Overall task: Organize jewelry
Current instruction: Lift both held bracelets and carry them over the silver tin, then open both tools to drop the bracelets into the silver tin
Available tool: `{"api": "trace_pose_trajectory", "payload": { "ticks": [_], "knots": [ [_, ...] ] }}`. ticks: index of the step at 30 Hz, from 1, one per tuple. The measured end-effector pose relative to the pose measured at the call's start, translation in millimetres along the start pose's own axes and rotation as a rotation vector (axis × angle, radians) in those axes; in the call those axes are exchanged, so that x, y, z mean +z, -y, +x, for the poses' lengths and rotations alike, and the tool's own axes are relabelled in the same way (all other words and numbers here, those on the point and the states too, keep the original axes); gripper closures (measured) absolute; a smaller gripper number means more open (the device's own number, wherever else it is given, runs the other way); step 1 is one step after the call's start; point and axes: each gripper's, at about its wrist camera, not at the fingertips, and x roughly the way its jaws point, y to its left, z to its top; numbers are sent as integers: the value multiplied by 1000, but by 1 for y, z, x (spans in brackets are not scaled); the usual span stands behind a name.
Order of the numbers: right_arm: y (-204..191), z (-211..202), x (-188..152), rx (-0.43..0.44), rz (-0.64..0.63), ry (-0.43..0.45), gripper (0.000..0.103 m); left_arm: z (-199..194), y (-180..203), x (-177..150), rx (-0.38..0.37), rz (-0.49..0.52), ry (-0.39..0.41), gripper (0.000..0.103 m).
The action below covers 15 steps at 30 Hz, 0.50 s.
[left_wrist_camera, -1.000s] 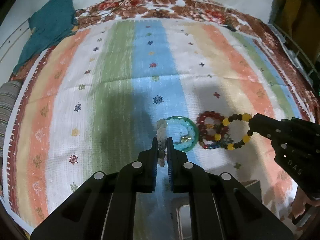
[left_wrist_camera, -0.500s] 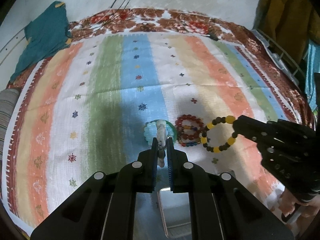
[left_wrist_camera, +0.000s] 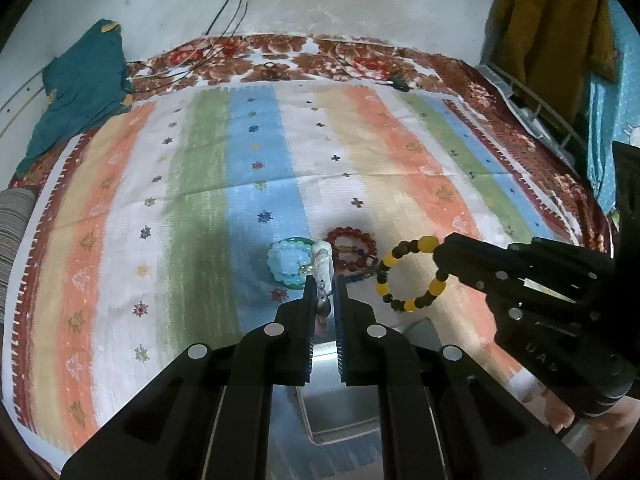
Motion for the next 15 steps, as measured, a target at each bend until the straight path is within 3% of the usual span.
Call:
{"api": "trace_pose_trajectory", "payload": {
  "ticks": [15],
  "knots": [
    [-10,-22,-23,31,-10,2,93,-22,14,-26,-45,15,13,95]
  ]
}}
